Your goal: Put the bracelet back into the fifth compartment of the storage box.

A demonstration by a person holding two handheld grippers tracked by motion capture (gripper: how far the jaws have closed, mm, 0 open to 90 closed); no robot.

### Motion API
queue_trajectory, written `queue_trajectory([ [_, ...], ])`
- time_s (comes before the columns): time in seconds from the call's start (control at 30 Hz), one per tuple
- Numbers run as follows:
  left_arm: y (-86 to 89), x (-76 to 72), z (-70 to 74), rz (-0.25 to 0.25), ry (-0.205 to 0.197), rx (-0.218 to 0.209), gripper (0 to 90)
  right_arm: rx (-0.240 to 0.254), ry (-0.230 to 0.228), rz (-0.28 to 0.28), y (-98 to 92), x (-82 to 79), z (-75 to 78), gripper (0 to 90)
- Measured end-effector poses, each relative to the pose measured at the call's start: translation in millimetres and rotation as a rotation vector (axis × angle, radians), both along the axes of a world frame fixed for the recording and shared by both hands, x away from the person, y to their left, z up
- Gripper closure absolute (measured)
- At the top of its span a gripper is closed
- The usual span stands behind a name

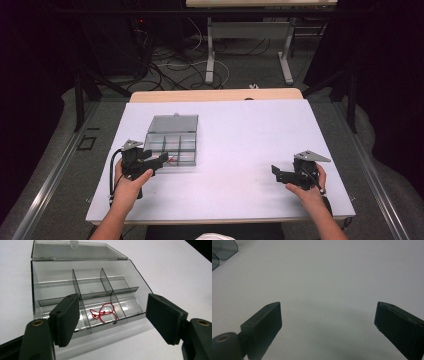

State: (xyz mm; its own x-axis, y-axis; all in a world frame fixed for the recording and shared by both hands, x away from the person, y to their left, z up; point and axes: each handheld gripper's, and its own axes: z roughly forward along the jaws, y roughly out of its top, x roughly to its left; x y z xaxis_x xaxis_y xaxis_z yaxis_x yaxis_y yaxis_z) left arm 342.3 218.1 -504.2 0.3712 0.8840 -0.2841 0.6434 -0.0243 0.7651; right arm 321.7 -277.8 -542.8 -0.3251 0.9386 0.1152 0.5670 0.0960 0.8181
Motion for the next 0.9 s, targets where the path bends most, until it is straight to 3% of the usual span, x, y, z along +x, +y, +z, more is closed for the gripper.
queue_trajectory([
  [0.27,9.4,-8.3,0.3,-0.008,-0.015,-0.01,16.4,-0.002,0.0,0.002,0.1,0.1,-0.2,7.0],
  [0.7,22.5,-19.6,-4.0,-0.015,-0.015,0.045,1.6,-0.002,0.0,0.0,0.3,0.1,-0.2,7.0],
  [0.9,27.1,-22.6,-6.3,-0.021,0.006,0.071,0.4,0.0,0.001,0.0,0.3,-0.1,-0.1,7.0],
])
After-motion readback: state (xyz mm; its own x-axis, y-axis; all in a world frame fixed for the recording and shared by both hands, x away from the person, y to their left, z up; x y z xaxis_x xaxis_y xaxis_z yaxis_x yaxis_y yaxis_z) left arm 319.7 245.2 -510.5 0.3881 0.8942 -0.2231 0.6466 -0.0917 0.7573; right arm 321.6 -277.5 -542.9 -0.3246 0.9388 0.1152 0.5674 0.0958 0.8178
